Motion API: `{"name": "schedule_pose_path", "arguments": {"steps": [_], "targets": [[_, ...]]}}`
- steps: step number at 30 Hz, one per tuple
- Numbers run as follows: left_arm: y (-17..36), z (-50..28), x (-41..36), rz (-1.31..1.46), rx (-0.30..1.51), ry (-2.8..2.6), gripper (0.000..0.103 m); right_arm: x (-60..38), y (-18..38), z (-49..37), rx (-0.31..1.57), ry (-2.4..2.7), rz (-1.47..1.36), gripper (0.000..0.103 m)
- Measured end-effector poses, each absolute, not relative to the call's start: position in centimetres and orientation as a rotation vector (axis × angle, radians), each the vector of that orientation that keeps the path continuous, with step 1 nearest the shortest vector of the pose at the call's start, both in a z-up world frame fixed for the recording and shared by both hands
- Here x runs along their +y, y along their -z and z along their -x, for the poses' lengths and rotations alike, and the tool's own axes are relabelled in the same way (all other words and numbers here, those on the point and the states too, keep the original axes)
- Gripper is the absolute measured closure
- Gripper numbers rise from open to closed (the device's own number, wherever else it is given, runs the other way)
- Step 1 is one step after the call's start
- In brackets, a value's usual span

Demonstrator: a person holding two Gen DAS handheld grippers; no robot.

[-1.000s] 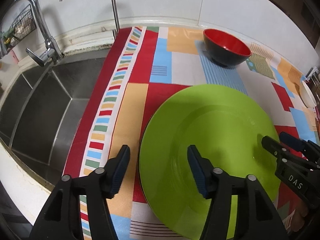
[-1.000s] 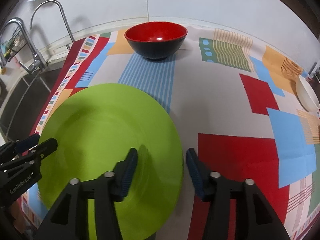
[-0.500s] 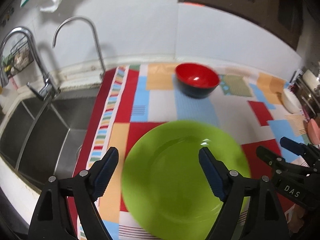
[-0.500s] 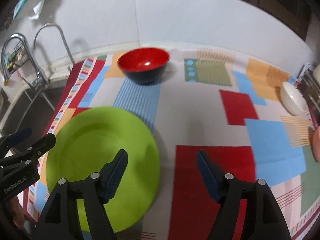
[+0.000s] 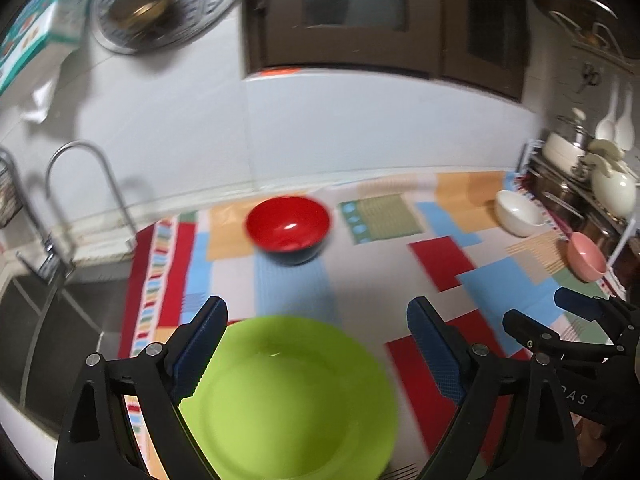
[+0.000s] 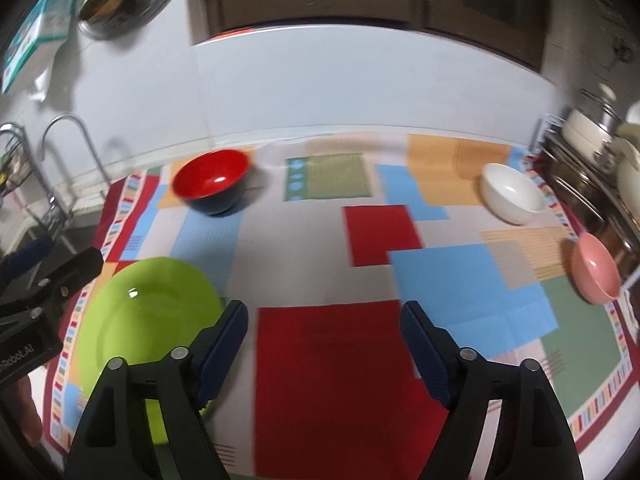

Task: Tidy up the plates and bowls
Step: 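Move both grippers to the rim of the pink bowl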

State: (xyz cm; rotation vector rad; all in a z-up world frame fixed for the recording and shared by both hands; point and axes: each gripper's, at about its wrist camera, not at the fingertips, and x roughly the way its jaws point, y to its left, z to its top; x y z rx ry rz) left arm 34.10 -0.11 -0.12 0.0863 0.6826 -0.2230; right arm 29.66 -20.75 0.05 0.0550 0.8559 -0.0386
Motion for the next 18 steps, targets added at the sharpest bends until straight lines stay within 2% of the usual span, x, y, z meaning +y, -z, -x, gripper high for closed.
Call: {"name": "schedule_pose_path", "arguments": {"steps": [18], "targets": [[-1.9,-34.4,-15.6,-0.166,0.601,0.505,0.011,-34.6,-3.3,-25.7,0.746,0.320,-0.099,0.024]]}}
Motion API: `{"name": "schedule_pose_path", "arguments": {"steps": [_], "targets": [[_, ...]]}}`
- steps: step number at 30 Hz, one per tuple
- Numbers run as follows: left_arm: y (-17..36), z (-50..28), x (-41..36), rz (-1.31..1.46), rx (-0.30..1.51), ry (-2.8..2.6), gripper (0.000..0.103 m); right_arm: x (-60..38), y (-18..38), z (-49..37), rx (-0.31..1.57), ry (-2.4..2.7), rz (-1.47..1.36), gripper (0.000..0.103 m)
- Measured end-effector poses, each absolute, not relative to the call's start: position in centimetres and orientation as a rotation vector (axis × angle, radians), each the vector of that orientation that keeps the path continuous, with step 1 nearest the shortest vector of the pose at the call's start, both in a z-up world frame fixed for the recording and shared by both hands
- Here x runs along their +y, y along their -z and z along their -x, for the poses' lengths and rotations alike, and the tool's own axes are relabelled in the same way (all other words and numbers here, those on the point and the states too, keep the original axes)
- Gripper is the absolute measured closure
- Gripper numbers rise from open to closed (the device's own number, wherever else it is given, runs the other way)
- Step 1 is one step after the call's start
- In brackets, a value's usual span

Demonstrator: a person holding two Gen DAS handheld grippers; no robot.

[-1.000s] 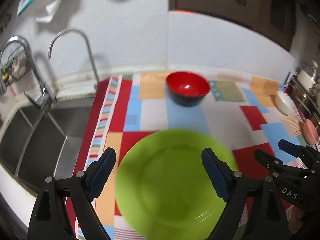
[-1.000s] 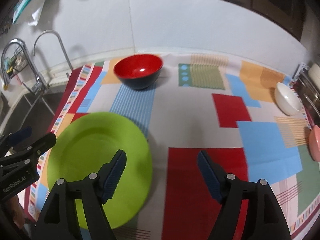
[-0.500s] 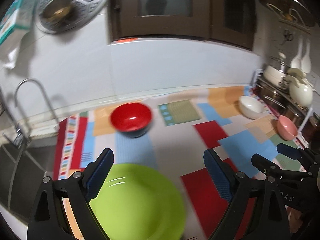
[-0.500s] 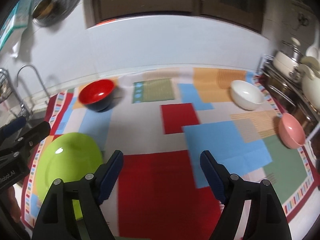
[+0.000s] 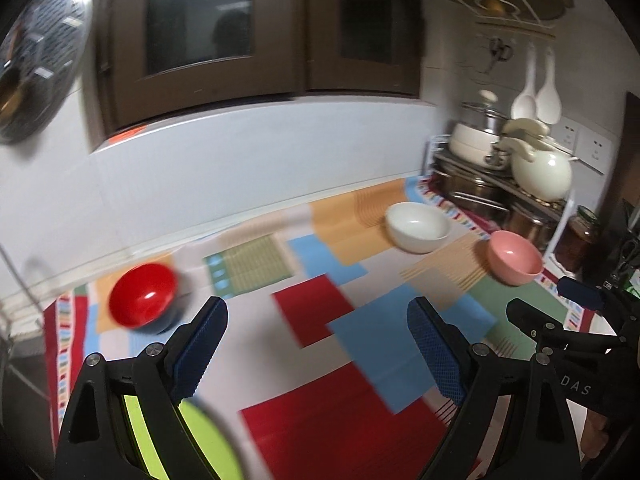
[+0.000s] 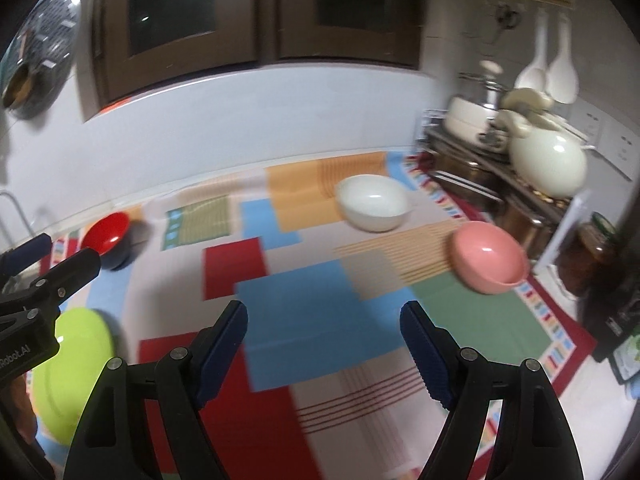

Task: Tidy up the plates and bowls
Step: 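Move both grippers to the rim of the pink bowl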

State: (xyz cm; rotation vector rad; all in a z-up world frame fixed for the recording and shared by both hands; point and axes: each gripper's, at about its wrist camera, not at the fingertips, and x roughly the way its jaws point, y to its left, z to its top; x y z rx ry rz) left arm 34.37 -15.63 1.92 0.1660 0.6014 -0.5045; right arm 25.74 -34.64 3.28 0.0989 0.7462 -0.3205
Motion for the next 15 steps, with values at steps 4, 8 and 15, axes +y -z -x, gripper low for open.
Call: {"name": "schedule_pose_path", "arguments": {"steps": [4,8,15], "targets": [[-2.2,-34.3,-19.2,-0.188,0.587,0.558,0.011,-37.9,-3.6,-24.9,0.729,0.382,-0.119,0.024],[-2.3,-34.5,-22.7,-0.214,0.582,0.608,0.011,-40.9,-3.6,-24.2,0.716,0.438,-0.136,0.024],[-2.1,-35.0,-28.3,-0.255,0.583,0.673,0.012,-45.8,-3.6,-23.2,0.700,0.522,-0.161,0.024]]}}
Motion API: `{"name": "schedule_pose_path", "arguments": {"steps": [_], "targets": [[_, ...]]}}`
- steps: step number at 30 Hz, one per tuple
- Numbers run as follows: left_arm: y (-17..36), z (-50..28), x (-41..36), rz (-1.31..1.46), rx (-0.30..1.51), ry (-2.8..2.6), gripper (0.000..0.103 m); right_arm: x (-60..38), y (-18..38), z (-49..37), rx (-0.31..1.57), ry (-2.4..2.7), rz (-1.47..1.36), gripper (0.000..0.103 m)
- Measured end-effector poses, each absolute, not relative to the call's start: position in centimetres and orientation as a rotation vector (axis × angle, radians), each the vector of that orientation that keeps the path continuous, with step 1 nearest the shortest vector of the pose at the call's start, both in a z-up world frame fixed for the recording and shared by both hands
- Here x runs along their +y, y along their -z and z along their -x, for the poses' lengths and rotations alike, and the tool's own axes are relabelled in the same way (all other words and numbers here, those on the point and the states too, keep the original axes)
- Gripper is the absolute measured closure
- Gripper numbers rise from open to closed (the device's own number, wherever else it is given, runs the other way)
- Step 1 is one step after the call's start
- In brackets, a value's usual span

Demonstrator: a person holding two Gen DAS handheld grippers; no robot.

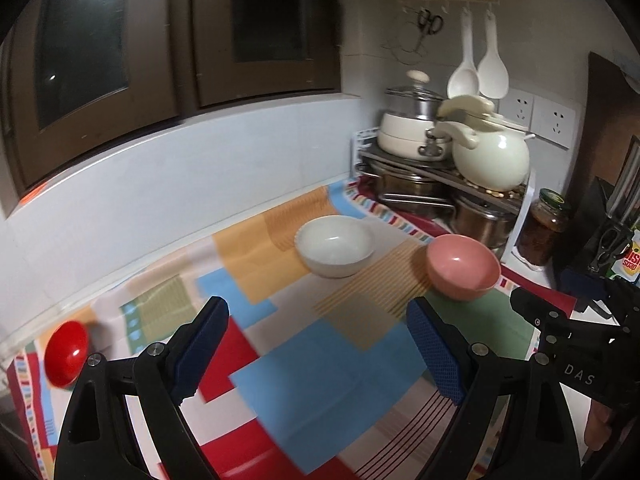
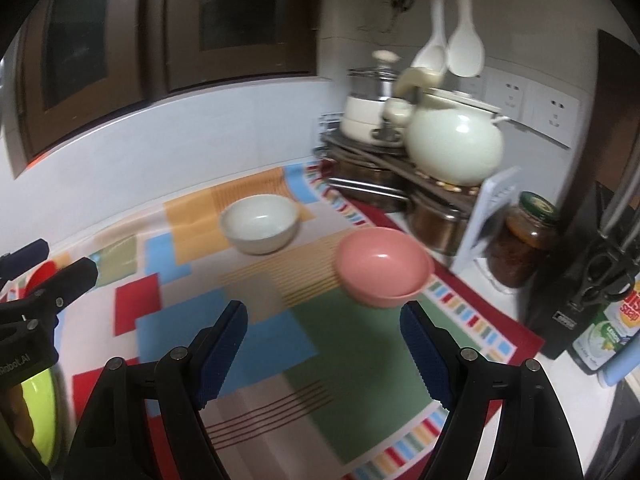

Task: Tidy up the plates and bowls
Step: 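Move both grippers to the rim of the pink bowl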

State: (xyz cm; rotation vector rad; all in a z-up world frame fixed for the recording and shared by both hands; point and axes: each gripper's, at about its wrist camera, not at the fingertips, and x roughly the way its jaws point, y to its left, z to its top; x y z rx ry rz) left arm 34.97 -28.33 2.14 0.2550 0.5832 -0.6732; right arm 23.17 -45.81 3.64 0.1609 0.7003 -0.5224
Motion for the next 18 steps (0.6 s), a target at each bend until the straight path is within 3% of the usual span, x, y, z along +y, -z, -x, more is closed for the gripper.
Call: {"name": "schedule_pose_path", "arguments": {"steps": [18], "targets": [[0.1,-37.8,-39.4,-0.327,0.637,0.789,0.017,-55.5,-1.1,-23.9,0.717,0.647,-0.257,0.024]]}}
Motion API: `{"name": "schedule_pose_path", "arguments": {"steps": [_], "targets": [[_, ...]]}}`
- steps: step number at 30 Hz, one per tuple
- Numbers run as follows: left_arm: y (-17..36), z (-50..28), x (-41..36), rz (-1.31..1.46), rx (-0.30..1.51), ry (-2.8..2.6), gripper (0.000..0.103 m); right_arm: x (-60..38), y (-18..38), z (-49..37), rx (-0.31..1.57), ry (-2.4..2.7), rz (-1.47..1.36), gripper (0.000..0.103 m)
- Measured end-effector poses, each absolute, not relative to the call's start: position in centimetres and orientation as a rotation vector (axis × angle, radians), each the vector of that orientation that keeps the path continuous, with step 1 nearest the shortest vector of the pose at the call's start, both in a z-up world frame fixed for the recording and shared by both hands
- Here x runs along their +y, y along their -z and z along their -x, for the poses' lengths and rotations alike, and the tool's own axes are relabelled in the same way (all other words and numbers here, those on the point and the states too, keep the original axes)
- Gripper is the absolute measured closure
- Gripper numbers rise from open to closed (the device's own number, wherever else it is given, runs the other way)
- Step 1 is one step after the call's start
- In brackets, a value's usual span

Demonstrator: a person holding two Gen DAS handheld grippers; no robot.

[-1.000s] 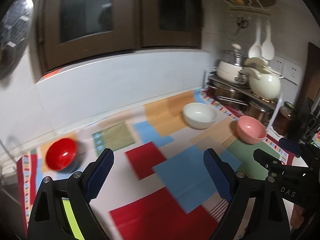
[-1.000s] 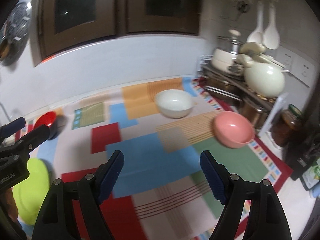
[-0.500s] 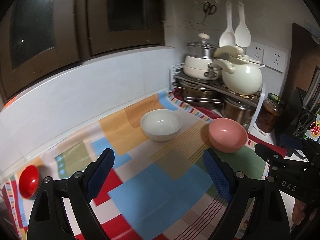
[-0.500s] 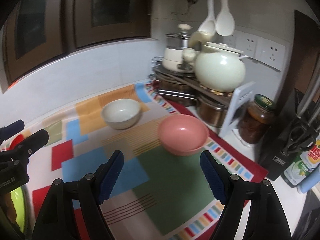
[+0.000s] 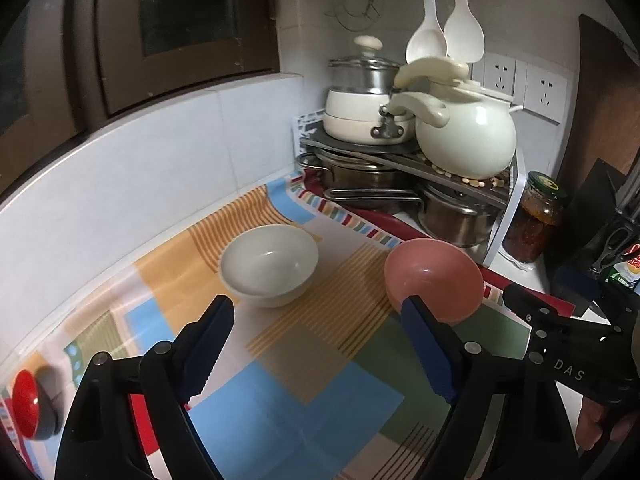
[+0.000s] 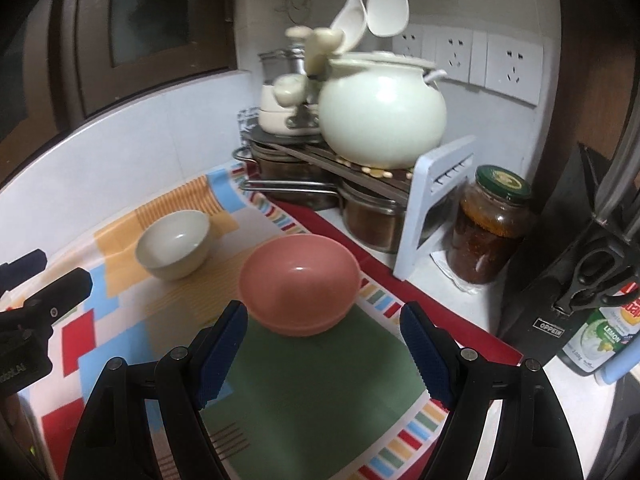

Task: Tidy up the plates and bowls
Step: 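Move both grippers to the rim of the pink bowl, then close both grippers on the rim of the pink bowl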

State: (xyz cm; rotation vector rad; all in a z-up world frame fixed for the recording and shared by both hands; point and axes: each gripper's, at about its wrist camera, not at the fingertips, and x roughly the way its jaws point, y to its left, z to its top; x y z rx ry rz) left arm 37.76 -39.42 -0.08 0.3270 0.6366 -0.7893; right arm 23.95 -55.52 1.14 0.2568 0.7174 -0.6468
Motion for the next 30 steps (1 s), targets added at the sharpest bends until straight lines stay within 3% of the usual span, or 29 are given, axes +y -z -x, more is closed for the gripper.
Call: {"name": "schedule_pose_path", "arguments": {"steps": [16,30], "targets": [[5.2,-41.3,-47.9,-0.373,0.747,0.868,0.030,-61.9,3.3,-26.4,0.768,0.708,-0.344,0.025],[9.9,-43.1,-52.7,-0.385,0.922,0.951,0.052,-65.0,7.4,-28.7,0.854,0.669,-0.478,0.051]]}}
